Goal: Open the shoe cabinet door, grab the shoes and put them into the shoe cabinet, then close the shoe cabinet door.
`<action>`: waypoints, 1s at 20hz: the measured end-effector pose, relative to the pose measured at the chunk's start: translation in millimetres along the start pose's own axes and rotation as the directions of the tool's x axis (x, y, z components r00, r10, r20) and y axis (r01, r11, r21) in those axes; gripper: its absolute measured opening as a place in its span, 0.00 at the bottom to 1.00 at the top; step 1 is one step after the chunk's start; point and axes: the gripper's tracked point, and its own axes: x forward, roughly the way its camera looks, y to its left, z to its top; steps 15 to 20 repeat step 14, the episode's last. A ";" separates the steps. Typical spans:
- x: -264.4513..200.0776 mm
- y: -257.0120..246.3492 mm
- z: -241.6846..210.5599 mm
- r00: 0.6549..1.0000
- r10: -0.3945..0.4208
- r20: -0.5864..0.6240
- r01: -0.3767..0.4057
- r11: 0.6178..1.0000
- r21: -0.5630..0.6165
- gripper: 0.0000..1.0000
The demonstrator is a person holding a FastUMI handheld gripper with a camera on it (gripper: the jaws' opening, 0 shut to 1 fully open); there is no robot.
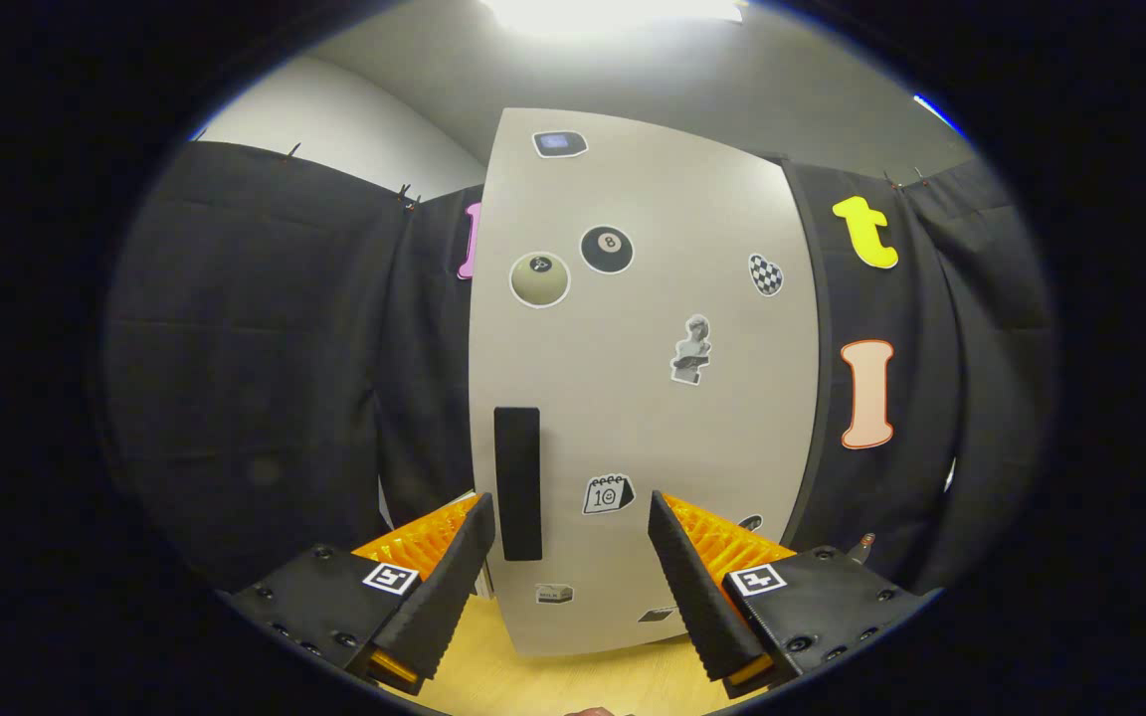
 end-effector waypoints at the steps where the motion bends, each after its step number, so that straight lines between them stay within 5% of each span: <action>1: -3.0 -0.5 2.2 1.000 -0.009 0.005 0.009 1.000 0.002 0.97; 20: -19.3 9.3 -6.3 0.997 -0.071 -0.006 0.071 0.997 -0.005 0.97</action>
